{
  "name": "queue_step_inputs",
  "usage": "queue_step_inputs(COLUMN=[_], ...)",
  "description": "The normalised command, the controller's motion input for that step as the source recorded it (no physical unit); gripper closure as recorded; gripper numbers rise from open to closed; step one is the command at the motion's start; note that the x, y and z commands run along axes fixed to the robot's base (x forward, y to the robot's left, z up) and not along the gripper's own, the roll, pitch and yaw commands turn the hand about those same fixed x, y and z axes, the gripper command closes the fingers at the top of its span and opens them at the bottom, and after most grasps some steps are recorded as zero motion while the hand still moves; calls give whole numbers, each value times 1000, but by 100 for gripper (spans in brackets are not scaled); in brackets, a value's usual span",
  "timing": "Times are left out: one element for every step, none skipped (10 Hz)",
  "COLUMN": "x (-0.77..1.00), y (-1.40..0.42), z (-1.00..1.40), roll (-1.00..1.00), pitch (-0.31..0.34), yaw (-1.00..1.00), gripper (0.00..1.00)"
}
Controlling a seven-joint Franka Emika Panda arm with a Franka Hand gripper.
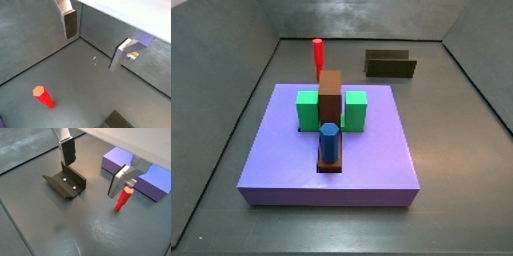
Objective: Pick up the red object. Move up. Move to above the board. Insert the red object.
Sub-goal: Pick up the red object.
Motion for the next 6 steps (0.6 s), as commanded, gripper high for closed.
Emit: queue_step_inputs(x=[0, 0, -237, -94, 0, -69], y=[-57, -503, -806, -909, -869, -680], z=[-9, 0, -17, -340, -397, -429], roll=[0, 121, 159, 157, 136, 83], pitch=[0, 0, -77, -84, -50, -53], yaw=[0, 26, 51, 57, 66, 97], gripper=[0, 0, 0, 0, 0, 0])
